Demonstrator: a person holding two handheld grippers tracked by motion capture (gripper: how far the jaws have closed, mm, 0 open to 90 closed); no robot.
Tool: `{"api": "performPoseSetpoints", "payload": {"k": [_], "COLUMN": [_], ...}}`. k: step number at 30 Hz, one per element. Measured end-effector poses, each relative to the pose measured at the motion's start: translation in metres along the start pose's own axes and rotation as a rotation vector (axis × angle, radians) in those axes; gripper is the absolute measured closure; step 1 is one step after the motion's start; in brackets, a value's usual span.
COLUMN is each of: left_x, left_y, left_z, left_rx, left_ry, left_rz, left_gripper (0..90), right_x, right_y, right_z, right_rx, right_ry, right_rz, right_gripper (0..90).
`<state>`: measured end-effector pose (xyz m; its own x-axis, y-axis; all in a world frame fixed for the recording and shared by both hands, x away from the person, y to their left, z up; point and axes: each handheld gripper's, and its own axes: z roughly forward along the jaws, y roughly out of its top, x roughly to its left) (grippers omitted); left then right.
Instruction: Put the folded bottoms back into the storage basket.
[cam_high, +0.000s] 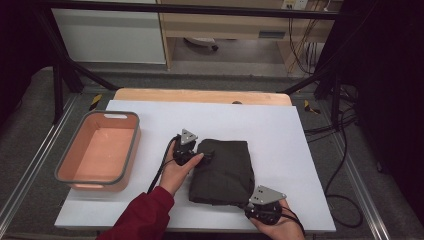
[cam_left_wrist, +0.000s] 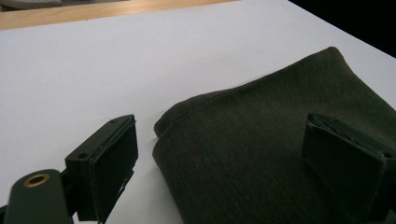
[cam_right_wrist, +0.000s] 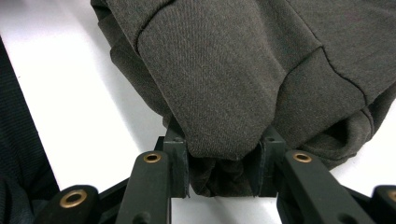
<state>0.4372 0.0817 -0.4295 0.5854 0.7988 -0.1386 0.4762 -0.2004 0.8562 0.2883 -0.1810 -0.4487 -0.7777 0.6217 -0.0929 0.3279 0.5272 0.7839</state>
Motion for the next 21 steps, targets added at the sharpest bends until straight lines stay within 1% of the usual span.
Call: {"api": "performPoseSetpoints", "payload": {"k": [4, 6, 10, 16, 21], "left_x": [0.000, 0.002, 0.003, 0.006, 0.012], "left_y": [-0.001, -0.002, -0.004, -0.007, -0.010], "left_z": [0.003, 0.005, 0.009, 0.014, 0.018], "left_rx": [0.004, 0.008, 0.023, 0.039, 0.056], "left_ry": [0.000, -0.006, -0.013, -0.029, -0.049], "left_rz": [-0.008, -0.024, -0.035, -0.055, -0.073], "left_gripper": [10.6, 10.7, 10.6, 8.8, 7.0], "right_x": [0.000, 0.000, -0.001, -0.001, -0.001], "right_y": [0.000, 0.000, 0.000, -0.001, 0.000], "right_z": [0.000, 0.000, 0.000, 0.000, 0.001], "right_rx": [-0.002, -0.002, -0.003, -0.003, -0.003], "right_ry": [0.001, 0.002, 0.005, 0.005, 0.006], "right_rz": [0.000, 0.001, -0.003, 0.000, 0.001], "right_gripper": [65.6, 65.5, 65.4, 65.3, 65.2]}}
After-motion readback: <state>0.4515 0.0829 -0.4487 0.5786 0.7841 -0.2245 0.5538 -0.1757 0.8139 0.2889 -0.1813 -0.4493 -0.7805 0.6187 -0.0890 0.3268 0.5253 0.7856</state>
